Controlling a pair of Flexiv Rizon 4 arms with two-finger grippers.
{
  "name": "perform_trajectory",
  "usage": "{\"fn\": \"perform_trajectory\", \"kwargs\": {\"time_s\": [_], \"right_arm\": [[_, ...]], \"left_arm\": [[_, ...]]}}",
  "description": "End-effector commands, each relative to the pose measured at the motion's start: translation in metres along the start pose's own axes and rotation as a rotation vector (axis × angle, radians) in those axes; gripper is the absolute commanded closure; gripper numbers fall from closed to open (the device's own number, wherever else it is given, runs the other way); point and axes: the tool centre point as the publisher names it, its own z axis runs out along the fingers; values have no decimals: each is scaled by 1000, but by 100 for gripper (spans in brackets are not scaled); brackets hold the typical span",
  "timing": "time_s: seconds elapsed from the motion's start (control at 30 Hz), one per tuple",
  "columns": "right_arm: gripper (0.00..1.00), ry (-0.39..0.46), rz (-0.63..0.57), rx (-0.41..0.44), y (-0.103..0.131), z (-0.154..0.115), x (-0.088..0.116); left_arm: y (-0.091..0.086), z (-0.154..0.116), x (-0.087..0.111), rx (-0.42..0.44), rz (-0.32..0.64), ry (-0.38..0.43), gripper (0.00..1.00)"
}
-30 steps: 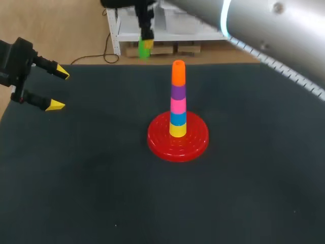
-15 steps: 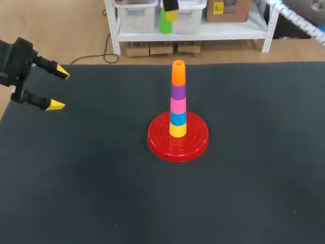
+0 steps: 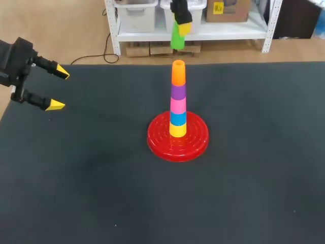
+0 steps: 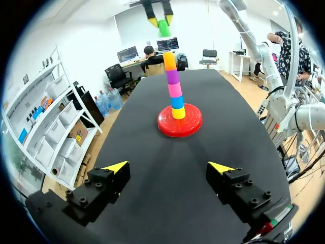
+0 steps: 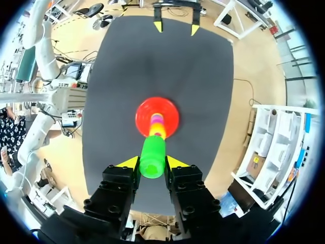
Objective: Pick up and stack the cylinders on the red base in this order: pink,purple,orange,green
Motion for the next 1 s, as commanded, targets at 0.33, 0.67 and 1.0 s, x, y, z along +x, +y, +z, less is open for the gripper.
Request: {"fn": "perform_trajectory", "kwargs": {"time_s": [0.33,0.67,1.0], "right_arm": [[100,-1,22,152,17,27,-2],[100,6,46,143,13,35,-2],[100,-1,55,136,5,30,-3]], "left_arm": [[1,0,1,0,1,0,0],[1,0,1,0,1,0,0],[1,0,1,0,1,0,0]]}}
